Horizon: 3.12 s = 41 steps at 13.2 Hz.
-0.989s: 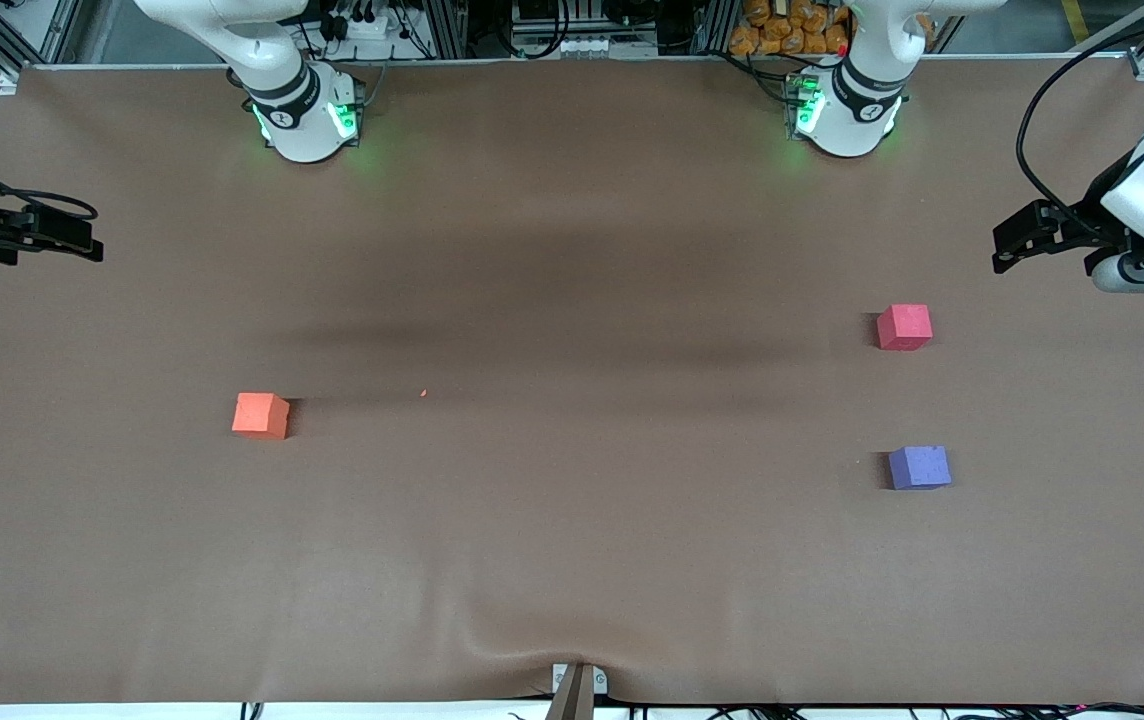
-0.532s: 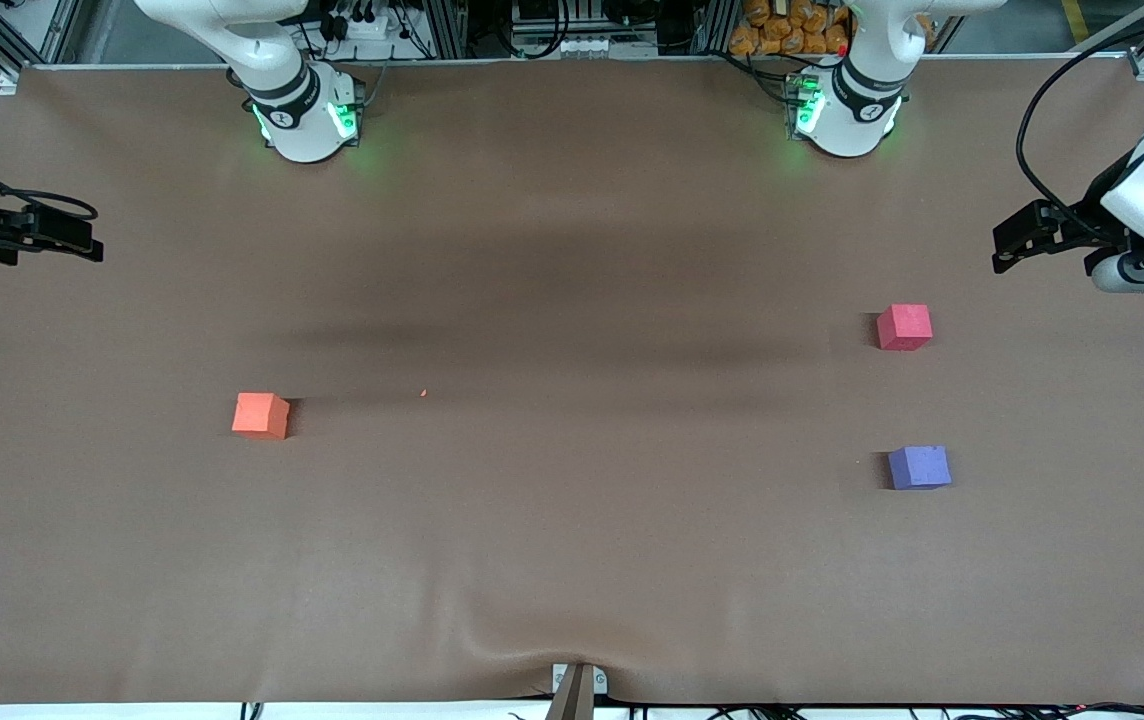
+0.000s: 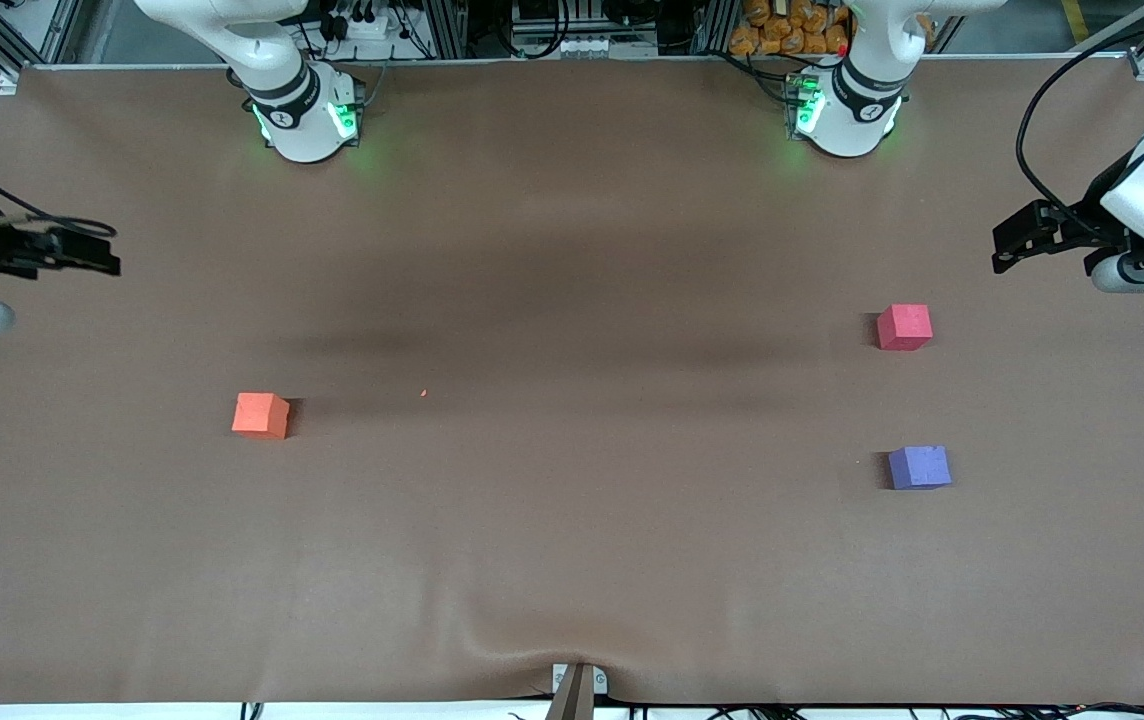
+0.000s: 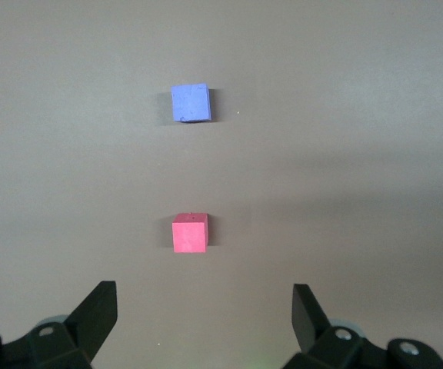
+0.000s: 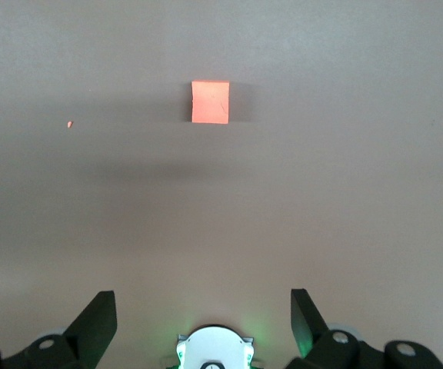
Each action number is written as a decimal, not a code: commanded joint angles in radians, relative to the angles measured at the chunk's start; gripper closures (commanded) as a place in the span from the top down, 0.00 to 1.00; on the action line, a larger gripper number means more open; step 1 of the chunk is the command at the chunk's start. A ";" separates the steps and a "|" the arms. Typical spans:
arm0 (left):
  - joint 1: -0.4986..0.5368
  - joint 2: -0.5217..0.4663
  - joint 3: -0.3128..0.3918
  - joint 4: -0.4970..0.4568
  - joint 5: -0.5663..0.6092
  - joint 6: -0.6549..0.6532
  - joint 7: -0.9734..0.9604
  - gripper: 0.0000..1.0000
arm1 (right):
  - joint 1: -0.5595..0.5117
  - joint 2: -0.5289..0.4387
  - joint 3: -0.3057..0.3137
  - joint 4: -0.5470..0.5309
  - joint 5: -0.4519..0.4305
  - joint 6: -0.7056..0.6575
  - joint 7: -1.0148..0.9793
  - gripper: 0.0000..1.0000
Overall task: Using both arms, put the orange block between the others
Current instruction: 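Reach the right gripper down to the orange cube and grasp it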
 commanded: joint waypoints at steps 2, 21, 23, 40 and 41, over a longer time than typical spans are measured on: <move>-0.001 0.004 -0.001 0.011 -0.008 -0.011 0.004 1.00 | 0.018 0.102 -0.003 -0.031 -0.005 0.097 0.007 1.00; -0.003 0.031 -0.001 0.013 0.000 -0.011 0.001 1.00 | 0.020 0.473 -0.003 -0.200 0.087 0.705 0.009 1.00; -0.005 0.048 0.001 0.027 0.004 -0.013 -0.001 1.00 | 0.021 0.487 -0.003 -0.200 0.087 0.716 0.007 1.00; -0.005 0.087 -0.016 0.015 0.037 -0.008 0.007 1.00 | 0.015 0.504 -0.001 -0.200 0.088 0.711 -0.005 0.47; 0.005 0.087 -0.016 0.013 0.037 -0.010 0.009 1.00 | 0.021 0.501 -0.001 -0.180 0.088 0.711 -0.007 0.47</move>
